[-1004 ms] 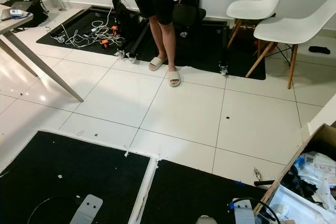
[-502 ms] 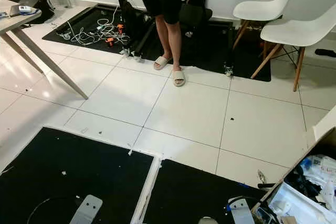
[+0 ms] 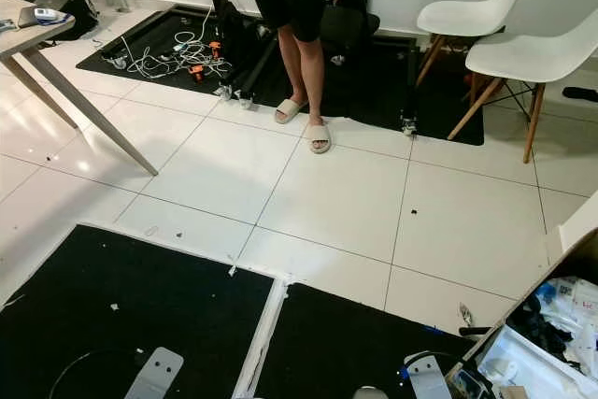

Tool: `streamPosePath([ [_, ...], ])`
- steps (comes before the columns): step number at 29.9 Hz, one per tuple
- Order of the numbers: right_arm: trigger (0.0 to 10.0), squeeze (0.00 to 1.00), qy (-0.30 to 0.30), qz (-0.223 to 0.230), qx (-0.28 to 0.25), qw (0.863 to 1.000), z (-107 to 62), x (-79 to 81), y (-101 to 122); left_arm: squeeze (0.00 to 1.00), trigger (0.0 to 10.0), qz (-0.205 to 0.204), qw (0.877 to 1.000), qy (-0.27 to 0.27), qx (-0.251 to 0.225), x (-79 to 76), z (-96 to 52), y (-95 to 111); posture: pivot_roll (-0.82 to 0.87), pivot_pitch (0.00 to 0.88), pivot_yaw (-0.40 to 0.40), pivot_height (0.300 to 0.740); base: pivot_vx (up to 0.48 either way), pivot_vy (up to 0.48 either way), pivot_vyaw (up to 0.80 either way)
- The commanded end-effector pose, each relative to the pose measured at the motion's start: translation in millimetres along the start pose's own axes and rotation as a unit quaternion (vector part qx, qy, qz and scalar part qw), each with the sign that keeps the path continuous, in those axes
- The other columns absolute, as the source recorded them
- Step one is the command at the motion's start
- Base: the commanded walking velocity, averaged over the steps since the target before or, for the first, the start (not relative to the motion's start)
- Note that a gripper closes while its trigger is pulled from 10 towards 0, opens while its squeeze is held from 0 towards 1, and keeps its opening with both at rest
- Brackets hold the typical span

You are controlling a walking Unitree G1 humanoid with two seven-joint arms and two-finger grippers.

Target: Picking trash to rubbish bin

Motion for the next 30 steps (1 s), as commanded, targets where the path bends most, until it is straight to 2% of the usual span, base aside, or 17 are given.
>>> streamPosePath([
  [1, 10.0, 0.0, -0.004, -0.006, -0.018, 1.0, 0.4, -3.4, 10.5, 0.0, 10.0, 0.0, 1.0, -0.003, 0.01, -3.0, -0.6, -5.5, 0.09, 0.025, 0.015, 0.74, 0.0, 0.0, 0.0],
  [6, 10.0, 0.0, 0.014, -0.012, -0.015, 1.0, 0.4, -0.1, 10.1, 0.0, 10.0, -0.001, 1.0, -0.004, 0.01, -3.8, -0.6, -5.9, 0.09, 0.03, 0.014, 0.74, 0.0, 0.0, 0.0],
  [16, 10.0, 0.0, 0.001, -0.005, -0.015, 1.0, 0.3, -5.1, 9.1, 0.0, 10.0, -0.002, 1.0, -0.004, 0.012, -4.8, -0.7, -6.9, 0.09, 0.03, 0.014, 0.74, 0.0, 0.0, 0.79],
  [30, 10.0, 0.0, 0.007, -0.009, -0.014, 1.0, 0.3, -1.4, 8.3, 0.0, 10.0, -0.002, 1.0, -0.002, 0.013, -3.3, -0.9, -7.6, 0.09, 0.03, 0.02, 0.74, 0.0, 0.0, 0.0],
])
Point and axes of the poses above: a point about 5 cm out from each wrist's last joint towards the gripper, its own z axis pointing out of the wrist towards the gripper, its own y axis along the axis of the wrist's last joint, x = y × z, the point moved 3 cm from there along z, pointing out of the wrist towards the gripper, and after that the axes turned 15 degrees about z, right-handed, at the moved point
